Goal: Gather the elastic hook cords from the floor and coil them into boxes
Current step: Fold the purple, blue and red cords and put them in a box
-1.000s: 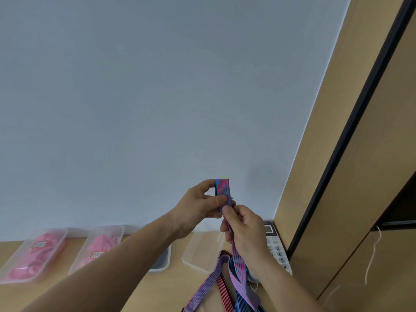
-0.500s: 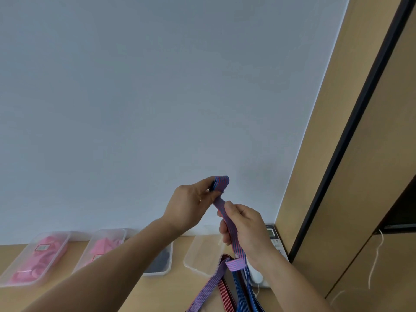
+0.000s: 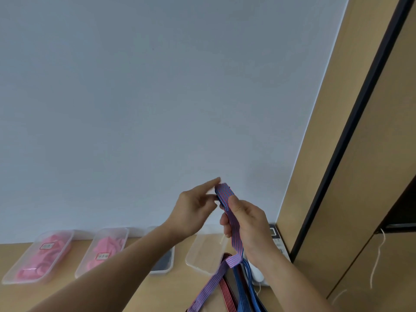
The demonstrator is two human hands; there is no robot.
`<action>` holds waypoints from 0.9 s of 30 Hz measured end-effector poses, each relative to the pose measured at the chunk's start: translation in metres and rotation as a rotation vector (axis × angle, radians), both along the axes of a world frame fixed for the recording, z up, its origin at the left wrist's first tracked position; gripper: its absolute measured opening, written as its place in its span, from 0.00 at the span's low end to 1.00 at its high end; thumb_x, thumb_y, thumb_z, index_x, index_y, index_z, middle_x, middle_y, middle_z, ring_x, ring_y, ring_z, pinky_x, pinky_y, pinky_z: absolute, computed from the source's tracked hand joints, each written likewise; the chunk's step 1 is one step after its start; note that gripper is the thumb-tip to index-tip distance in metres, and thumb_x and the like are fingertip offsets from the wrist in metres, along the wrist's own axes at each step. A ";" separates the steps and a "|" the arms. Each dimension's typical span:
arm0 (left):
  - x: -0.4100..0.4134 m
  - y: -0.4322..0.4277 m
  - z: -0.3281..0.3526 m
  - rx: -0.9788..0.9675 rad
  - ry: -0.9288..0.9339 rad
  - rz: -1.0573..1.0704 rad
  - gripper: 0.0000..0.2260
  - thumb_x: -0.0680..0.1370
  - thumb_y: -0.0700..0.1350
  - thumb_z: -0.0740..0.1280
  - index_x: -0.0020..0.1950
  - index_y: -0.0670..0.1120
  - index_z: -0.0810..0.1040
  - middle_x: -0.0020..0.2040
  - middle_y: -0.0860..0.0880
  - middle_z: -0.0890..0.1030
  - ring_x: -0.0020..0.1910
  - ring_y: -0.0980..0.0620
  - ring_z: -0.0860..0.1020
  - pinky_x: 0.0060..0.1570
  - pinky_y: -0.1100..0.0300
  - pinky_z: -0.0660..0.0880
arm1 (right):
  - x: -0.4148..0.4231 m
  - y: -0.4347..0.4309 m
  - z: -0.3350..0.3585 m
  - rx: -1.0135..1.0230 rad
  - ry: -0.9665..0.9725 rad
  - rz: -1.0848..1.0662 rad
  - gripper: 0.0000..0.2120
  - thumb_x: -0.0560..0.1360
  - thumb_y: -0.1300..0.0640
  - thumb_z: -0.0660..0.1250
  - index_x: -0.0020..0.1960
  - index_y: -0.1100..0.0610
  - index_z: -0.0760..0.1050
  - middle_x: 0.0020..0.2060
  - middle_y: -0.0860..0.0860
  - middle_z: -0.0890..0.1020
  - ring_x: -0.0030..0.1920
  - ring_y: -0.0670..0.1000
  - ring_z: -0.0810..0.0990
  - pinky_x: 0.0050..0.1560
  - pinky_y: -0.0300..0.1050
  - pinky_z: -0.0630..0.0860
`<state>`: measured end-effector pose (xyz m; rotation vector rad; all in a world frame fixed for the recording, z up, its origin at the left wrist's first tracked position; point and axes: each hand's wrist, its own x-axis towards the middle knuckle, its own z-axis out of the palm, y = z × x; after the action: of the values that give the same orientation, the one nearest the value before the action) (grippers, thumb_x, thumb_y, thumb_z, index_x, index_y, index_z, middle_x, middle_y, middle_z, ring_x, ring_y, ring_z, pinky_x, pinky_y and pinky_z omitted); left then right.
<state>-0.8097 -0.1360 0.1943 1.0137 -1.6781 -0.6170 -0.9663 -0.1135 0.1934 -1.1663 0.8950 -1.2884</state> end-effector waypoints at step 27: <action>0.002 0.007 0.016 -0.259 -0.372 -0.018 0.12 0.81 0.44 0.63 0.65 0.52 0.75 0.48 0.56 0.83 0.45 0.53 0.82 0.49 0.55 0.78 | -0.005 0.007 0.007 0.020 0.091 -0.013 0.32 0.71 0.36 0.63 0.45 0.68 0.77 0.26 0.57 0.78 0.22 0.52 0.71 0.25 0.40 0.67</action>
<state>-0.8076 -0.1287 0.2105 0.9653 -2.0324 -0.2187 -0.9714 -0.1064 0.2008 -1.2137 0.9811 -1.2419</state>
